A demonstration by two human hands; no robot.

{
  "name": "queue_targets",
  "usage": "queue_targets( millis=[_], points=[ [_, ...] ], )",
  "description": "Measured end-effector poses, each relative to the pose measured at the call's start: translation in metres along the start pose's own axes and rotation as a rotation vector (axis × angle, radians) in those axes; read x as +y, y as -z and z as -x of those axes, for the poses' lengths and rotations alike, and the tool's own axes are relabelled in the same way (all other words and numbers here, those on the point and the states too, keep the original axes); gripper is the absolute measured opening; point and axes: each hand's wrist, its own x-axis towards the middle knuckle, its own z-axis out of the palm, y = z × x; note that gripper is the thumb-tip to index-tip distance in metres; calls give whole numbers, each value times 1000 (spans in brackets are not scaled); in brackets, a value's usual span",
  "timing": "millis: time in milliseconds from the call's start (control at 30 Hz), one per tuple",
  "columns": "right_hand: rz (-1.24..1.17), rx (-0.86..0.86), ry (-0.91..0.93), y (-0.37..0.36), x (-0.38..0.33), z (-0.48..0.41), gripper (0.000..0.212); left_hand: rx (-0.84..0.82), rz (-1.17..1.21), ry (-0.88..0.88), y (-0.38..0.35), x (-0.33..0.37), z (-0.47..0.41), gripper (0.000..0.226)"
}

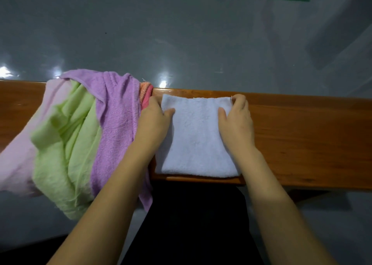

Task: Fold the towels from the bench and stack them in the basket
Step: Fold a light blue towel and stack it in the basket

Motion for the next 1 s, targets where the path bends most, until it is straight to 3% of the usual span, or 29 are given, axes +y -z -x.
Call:
queue_targets(
  millis=[100, 200, 367, 467, 533, 700, 833, 900, 1000],
  points=[
    [65, -23, 10, 12, 4, 19, 46, -30, -87, 42, 11, -4, 12, 46],
    [194, -186, -129, 17, 3, 27, 61, -95, -251, 108, 8, -7, 20, 61],
    [119, -344, -349, 17, -2, 20, 59, -139, -332, 135, 2, 3, 24, 44],
    [-111, -387, -411, 18, 4, 16, 38, -172, -235, 163, 5, 3, 23, 27],
    [-177, -390, -416, 18, 4, 16, 35, -146, -184, 170, 4, 2, 25, 23],
    [-157, -290, -321, 11, 0, 22, 22, -38, -111, 175, -7, 3, 34, 38],
    [-381, -266, -402, 6, 10, 26, 36, -182, 147, 188, -3, -14, 39, 46],
    [-420, -224, -399, 2, 16, 31, 44, -149, 244, 158, -4, -20, 51, 37],
    [-464, -169, -300, 2, 18, 40, 27, -107, 329, 122, -5, -21, 60, 24]
  ],
)
